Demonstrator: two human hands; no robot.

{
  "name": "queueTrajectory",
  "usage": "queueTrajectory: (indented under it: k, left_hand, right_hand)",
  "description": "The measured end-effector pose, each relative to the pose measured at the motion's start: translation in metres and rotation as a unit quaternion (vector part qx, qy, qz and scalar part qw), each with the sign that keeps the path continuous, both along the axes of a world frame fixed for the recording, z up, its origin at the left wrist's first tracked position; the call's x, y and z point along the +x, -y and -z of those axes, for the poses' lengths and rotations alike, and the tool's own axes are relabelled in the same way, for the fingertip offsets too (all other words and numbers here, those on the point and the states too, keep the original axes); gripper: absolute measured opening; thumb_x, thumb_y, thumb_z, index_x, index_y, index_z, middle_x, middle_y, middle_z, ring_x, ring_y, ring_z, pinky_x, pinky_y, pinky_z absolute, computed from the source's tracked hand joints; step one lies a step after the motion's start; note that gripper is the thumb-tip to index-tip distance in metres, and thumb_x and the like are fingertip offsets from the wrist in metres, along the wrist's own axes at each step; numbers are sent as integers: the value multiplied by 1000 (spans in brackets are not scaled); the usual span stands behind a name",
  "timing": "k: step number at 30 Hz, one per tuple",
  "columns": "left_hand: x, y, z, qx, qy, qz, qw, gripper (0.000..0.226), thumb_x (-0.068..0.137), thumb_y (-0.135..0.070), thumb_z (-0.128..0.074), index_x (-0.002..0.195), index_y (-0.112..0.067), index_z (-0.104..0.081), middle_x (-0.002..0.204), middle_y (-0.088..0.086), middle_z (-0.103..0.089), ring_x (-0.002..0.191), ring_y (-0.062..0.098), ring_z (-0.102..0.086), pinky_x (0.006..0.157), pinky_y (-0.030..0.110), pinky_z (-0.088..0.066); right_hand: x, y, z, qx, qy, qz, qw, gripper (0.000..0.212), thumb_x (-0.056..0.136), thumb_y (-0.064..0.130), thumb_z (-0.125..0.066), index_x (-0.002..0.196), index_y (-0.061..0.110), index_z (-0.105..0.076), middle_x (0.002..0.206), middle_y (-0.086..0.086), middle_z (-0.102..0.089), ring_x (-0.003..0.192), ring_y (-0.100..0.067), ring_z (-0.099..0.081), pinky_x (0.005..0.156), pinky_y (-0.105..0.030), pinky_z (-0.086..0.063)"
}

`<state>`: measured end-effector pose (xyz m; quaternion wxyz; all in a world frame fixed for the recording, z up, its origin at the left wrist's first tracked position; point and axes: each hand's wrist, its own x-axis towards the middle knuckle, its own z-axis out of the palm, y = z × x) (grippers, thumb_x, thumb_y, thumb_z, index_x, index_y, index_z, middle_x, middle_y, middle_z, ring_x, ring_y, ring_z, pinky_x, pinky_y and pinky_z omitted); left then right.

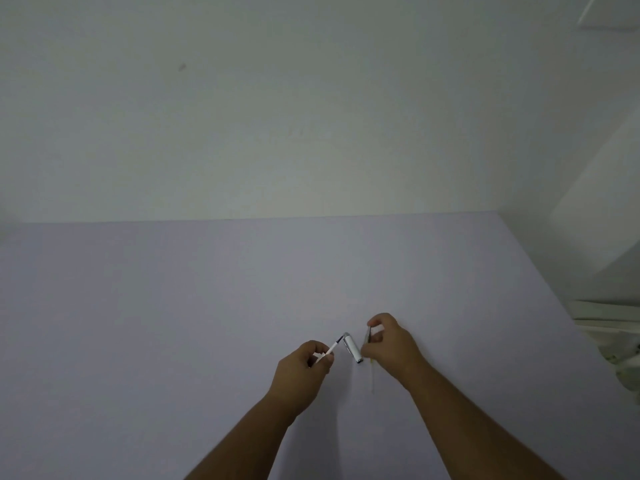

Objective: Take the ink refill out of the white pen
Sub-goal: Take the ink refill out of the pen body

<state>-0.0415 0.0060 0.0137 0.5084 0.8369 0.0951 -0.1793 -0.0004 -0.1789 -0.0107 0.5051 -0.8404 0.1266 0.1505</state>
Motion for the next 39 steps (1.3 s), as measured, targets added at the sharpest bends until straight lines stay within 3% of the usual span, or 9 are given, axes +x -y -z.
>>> queueTrajectory:
  k: [4,8,14,24,27,31,34,37,39]
  left_hand:
    - [0,4,-4,5,3,10,1000,11,90,-31,-56,83,-28,-63,81,2,-66,63,12,-50,50,18,-39]
    - [-1,7,-9,15,9,16,1000,10,90,-31,-55,86,-28,-64,81,2,-66,63,12,-50,51,18,-40]
    - [-2,10,-16,6,21,23,1000,12,91,-32,-55,84,-28,-64,80,1,-67,60,11,-49,52,19,-40]
    - [-4,18,-26,18,44,12,999,7,91,-32,-56,87,-28,-60,82,-5,-70,69,7,-59,59,17,-44]
    - [-4,19,-29,28,52,4,998,13,89,-30,-58,81,-21,-61,78,-3,-67,67,10,-56,57,17,-42]
    - [-4,18,-33,37,68,4,997,17,87,-26,-62,82,-10,-60,73,0,-59,63,12,-48,54,18,-38]
    - [-4,18,-37,25,83,3,996,16,86,-25,-63,76,-16,-55,69,-1,-55,59,11,-44,54,18,-36]
    - [-3,17,-41,4,83,-8,996,10,86,-24,-64,77,-21,-60,68,-5,-59,58,8,-48,53,17,-38]
    - [-3,17,-42,-1,87,-10,996,11,85,-25,-65,76,-21,-61,66,-6,-58,57,7,-47,52,16,-37]
  right_hand:
    - [-1,-6,-14,177,13,67,982,33,72,2,-68,88,27,-52,75,-6,-66,61,-15,-58,60,-28,-50]
    - [-2,-10,-22,247,23,109,963,29,76,5,-69,85,28,-54,71,-4,-68,55,-8,-62,56,-22,-51]
    - [-11,-9,-28,241,23,96,965,28,72,14,-75,85,28,-54,72,0,-73,59,-11,-62,64,-28,-52]
    - [-28,-21,-37,235,12,41,971,26,73,13,-73,89,22,-54,93,-20,-73,71,-23,-59,70,-35,-49]
    - [-28,-25,-38,219,8,40,975,22,74,14,-73,90,22,-60,84,-11,-73,68,-18,-59,69,-32,-48]
    - [-24,-28,-42,200,-22,53,978,17,72,23,-77,70,17,-61,65,2,-64,59,-14,-52,61,-28,-44]
    - [-23,-30,-44,199,-44,60,977,25,72,35,-77,69,17,-60,59,4,-56,51,-12,-42,56,-27,-40]
    - [-24,-31,-46,257,-29,75,963,11,79,30,-71,74,20,-70,62,3,-57,52,-11,-42,57,-27,-38]
    - [-24,-32,-46,240,-11,77,968,14,80,29,-69,69,20,-68,64,1,-58,52,-11,-44,58,-28,-39]
